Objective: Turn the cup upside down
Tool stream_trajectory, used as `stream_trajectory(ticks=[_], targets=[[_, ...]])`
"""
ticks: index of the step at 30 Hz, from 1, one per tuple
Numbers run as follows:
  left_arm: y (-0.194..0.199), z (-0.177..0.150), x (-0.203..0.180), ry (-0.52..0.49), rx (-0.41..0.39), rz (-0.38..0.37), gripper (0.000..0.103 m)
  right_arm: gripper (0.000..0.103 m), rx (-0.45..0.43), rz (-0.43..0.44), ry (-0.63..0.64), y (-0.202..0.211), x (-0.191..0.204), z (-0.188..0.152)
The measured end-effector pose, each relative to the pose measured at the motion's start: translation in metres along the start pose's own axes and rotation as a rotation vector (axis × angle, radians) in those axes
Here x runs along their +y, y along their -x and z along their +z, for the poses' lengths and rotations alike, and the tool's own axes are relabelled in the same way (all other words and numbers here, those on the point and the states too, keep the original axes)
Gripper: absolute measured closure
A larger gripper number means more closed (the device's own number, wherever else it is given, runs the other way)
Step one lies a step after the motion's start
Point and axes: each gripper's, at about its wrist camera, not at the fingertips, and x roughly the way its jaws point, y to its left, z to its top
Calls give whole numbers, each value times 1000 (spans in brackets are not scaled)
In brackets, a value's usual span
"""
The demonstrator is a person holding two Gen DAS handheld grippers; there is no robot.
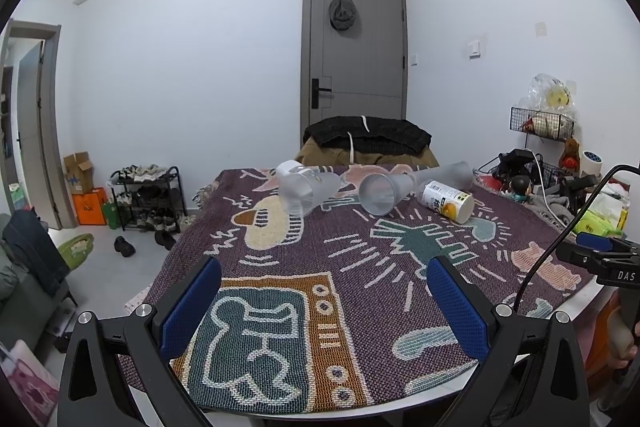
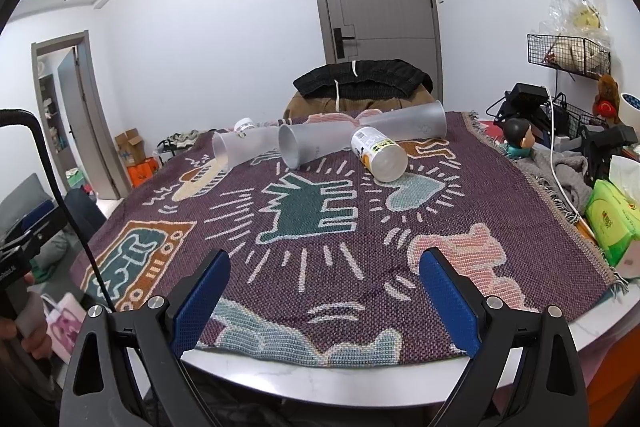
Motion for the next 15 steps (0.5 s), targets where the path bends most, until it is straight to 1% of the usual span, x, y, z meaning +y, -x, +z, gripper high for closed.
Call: stream_trajectory(ticks=[15], targets=[[0, 0, 1, -1, 2, -2, 0, 7, 7, -2, 1, -2, 2, 0]])
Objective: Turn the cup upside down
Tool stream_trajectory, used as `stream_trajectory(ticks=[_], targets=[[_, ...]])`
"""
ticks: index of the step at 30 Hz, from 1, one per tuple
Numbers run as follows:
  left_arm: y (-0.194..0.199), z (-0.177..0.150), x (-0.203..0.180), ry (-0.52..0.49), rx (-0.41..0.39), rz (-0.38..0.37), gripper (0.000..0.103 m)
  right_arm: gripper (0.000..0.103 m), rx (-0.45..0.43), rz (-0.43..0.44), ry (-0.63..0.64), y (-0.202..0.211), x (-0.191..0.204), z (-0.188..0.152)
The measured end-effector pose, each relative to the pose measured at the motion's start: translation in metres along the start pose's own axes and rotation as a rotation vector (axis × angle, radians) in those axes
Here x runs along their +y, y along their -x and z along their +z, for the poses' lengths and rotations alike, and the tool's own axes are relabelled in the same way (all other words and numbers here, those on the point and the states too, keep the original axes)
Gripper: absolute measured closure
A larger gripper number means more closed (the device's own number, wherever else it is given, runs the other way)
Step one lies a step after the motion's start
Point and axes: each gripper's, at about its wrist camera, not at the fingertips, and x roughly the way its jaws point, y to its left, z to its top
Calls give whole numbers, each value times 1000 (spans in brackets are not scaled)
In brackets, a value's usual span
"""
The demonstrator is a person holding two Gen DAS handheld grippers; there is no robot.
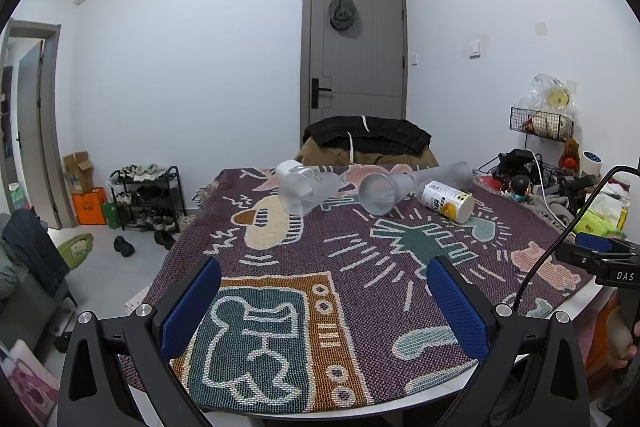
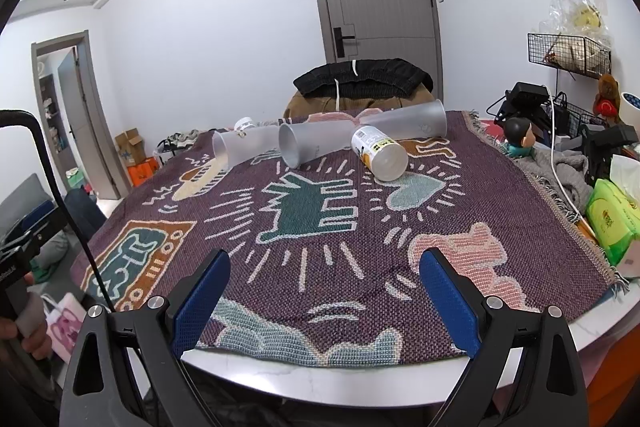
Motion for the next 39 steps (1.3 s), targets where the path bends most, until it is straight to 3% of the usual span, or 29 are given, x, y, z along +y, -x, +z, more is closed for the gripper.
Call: stream_trajectory(ticks=[39], targets=[[-9, 5, -5, -47, 18, -6, 0, 7, 14, -30, 13, -4, -7, 9]])
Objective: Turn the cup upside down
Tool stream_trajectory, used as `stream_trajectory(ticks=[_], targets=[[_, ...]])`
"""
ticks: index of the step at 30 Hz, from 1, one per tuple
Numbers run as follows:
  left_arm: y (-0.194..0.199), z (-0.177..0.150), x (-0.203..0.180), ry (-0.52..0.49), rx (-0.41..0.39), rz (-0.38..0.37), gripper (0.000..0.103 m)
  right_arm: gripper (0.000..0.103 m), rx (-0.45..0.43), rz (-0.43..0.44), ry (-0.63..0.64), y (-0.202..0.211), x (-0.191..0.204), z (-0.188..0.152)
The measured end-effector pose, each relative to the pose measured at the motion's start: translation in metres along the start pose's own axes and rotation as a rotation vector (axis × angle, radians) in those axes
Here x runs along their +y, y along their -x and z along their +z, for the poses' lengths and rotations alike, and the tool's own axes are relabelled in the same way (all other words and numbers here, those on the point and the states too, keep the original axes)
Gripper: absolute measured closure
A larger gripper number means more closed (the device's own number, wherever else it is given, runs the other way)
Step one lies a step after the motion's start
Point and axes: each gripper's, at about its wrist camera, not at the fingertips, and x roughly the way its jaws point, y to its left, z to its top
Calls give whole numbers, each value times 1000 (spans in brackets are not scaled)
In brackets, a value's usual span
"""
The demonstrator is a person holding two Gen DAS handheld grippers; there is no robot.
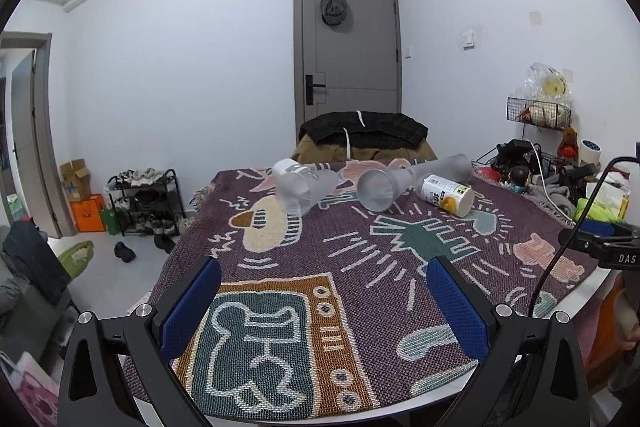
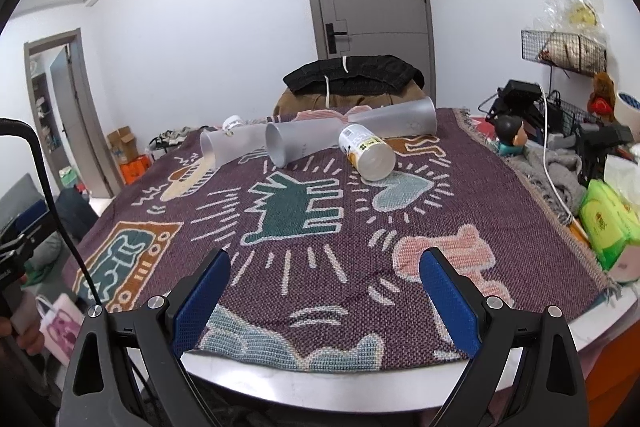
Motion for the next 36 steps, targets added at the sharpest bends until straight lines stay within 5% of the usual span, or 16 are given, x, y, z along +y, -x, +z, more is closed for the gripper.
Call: stream_trajectory(ticks=[24, 36], targets=[[-28, 47, 23, 40, 9, 19, 0, 7, 121, -69, 157, -65, 32, 90], [-52, 55, 45, 127, 38, 14, 0, 7, 233, -74, 165, -142, 14, 129]])
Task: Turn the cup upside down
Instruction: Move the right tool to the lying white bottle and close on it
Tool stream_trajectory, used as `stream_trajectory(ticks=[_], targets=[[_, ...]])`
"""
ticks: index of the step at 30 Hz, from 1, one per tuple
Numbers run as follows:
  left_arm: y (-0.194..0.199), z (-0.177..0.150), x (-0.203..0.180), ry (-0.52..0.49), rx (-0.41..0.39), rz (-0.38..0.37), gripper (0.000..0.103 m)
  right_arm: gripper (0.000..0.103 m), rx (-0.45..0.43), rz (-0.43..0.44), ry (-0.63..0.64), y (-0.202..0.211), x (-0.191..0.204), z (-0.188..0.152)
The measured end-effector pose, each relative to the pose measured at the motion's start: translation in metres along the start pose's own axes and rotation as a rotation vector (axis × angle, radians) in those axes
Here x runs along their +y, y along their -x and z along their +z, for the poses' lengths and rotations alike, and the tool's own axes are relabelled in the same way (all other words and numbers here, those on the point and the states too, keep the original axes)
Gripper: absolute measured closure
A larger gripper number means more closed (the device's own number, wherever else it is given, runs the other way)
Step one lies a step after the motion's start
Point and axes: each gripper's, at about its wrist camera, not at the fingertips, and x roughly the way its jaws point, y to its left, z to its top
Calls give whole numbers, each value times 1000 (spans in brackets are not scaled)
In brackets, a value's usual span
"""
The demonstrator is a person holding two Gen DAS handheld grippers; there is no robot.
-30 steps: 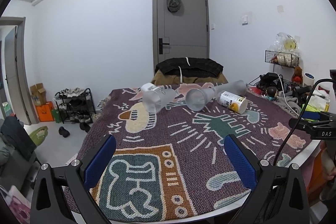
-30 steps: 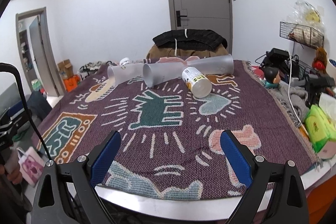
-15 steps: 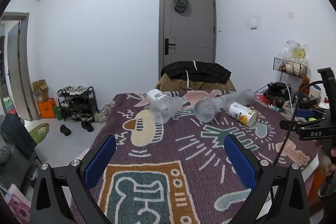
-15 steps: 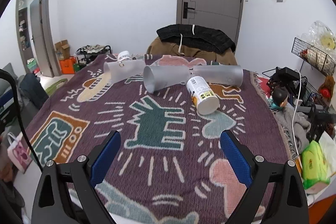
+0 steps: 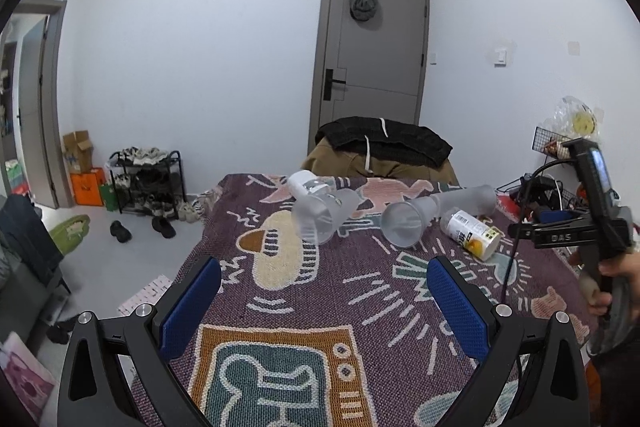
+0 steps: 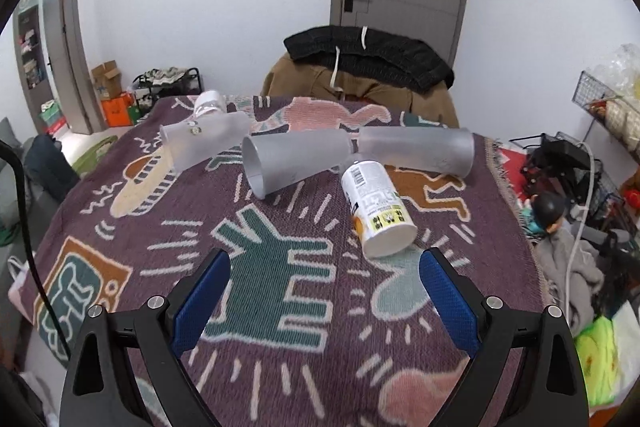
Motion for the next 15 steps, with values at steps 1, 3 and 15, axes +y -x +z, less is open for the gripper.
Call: stream_trajectory(ticks=[1, 3, 15], targets=[[-3, 1, 1, 0, 1, 4, 0, 7, 9, -13, 14, -7, 0, 3], [-10, 2, 5, 7, 6, 11, 0, 7, 31, -26, 36, -21, -3, 9], [-48, 0, 30, 95, 36, 62, 0, 7, 135, -56, 110, -92, -14, 30]])
